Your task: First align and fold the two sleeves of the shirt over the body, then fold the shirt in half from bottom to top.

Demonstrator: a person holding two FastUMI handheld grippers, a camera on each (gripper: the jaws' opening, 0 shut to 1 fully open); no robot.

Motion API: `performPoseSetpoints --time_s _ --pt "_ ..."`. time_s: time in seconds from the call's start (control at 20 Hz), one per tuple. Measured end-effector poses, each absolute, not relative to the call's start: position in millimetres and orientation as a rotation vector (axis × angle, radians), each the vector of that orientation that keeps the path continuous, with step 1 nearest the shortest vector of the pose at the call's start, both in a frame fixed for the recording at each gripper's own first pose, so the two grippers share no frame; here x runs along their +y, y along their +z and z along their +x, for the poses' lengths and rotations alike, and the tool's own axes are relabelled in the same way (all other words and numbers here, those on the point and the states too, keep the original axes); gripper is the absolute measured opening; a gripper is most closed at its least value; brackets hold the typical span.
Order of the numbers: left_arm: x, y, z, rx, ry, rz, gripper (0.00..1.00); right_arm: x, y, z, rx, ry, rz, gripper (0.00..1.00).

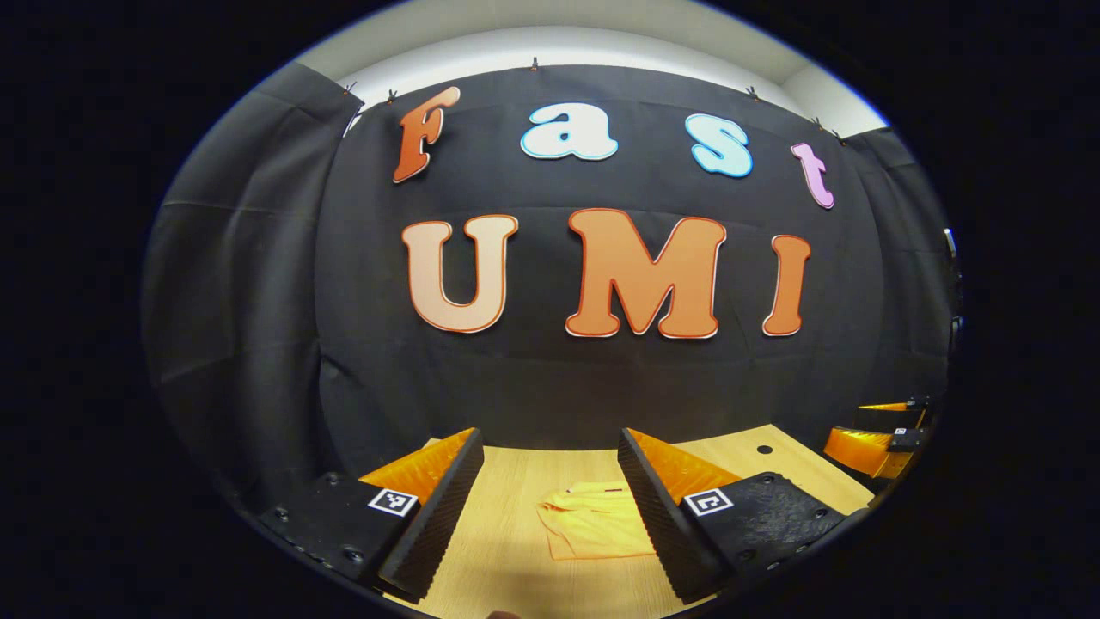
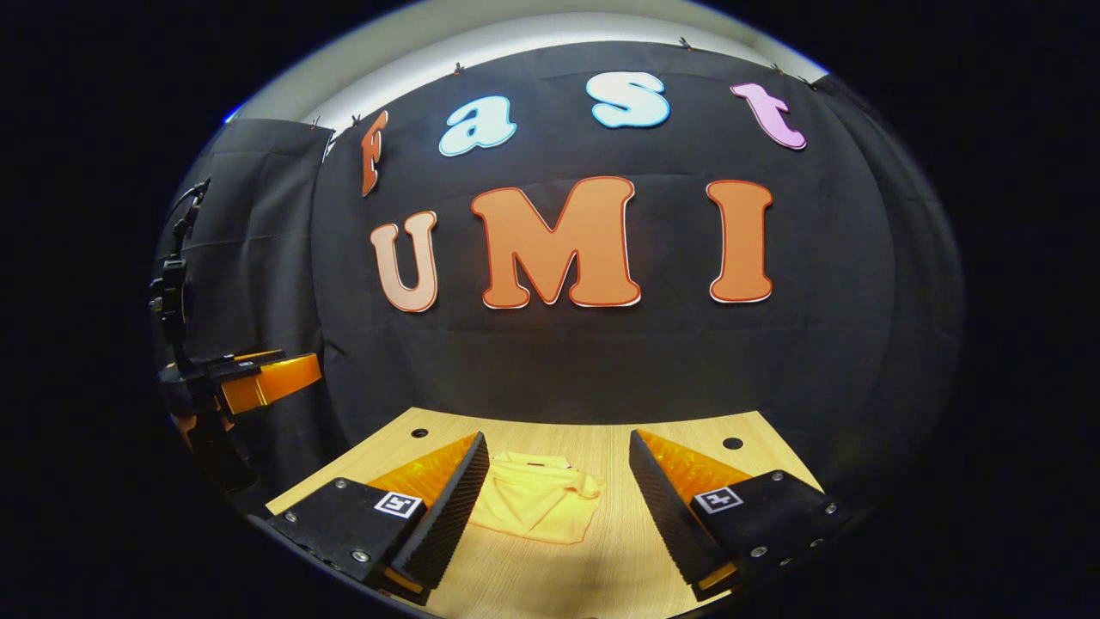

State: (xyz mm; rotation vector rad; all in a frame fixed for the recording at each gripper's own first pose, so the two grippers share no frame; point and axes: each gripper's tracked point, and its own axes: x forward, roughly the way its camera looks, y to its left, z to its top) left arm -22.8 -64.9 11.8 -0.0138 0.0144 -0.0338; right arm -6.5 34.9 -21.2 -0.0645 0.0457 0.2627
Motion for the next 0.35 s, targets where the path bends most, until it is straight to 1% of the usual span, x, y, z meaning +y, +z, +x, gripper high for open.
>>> performPoseSetpoints --time_s 0.35 --pt "-39 3 -27 0.019 -0.064 -0.123 0.96 50 -24 -23 0.028 0.226 -0.104 0.99"
